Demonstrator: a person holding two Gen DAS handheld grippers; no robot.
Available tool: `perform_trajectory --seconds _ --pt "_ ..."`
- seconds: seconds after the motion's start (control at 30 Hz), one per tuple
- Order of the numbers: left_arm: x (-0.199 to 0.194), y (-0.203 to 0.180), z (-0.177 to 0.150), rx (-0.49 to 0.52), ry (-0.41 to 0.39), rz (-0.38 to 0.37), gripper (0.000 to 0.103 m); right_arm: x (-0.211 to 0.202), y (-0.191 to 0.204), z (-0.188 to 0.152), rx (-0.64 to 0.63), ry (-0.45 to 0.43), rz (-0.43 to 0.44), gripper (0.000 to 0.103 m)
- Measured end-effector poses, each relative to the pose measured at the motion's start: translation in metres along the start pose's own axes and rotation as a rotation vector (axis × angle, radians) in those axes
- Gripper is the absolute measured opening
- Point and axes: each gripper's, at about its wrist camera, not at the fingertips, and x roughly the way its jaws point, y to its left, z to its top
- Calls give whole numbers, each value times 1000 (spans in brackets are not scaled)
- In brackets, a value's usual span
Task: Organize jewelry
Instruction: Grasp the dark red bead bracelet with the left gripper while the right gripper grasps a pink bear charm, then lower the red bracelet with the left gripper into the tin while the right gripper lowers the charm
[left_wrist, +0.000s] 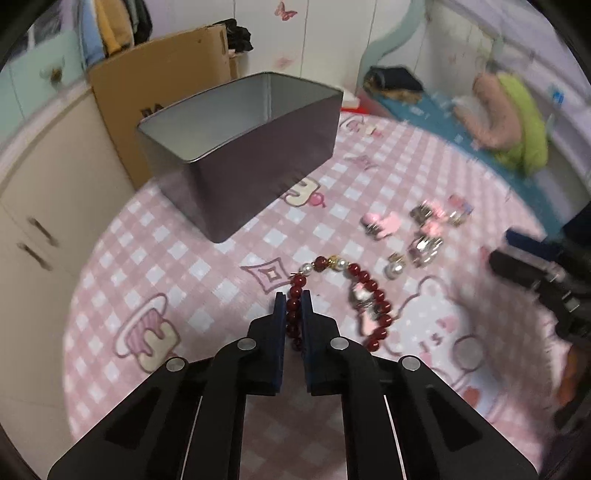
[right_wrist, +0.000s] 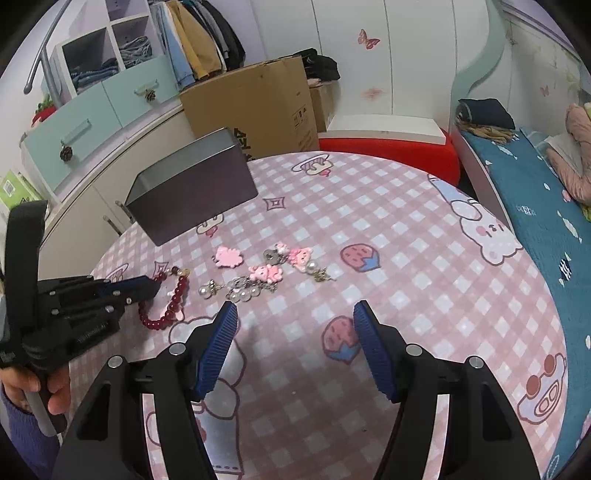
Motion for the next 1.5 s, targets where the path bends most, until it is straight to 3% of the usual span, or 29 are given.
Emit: perform_trajectory --seconds 0.3,0.47,0.77,0.87,0.97,1.1,1.27,1.5 --pt "-48 21 2 -49 -118 -138 8 8 28 -1 -50 30 13 64" --pt "-74 34 -3 -69 -162 -151 8 16 52 -2 -92 54 38 64" --pt "-80 49 -14 -83 -166 -108 8 33 108 -1 -202 70 42 59" --pt "-81 53 -16 -92 -166 -107 8 41 118 0 -227 84 34 52" --pt "-79 56 -18 -91 -159 -106 8 50 121 1 -231 107 27 34" --pt "-77 56 -18 -87 -153 -118 8 56 124 0 -259 102 -17 23" --pt "-77 54 -11 -80 -155 -151 8 51 120 2 -249 92 -3 15" --pt "-102 42 19 -35 -213 -213 8 30 108 22 -204 54 55 15"
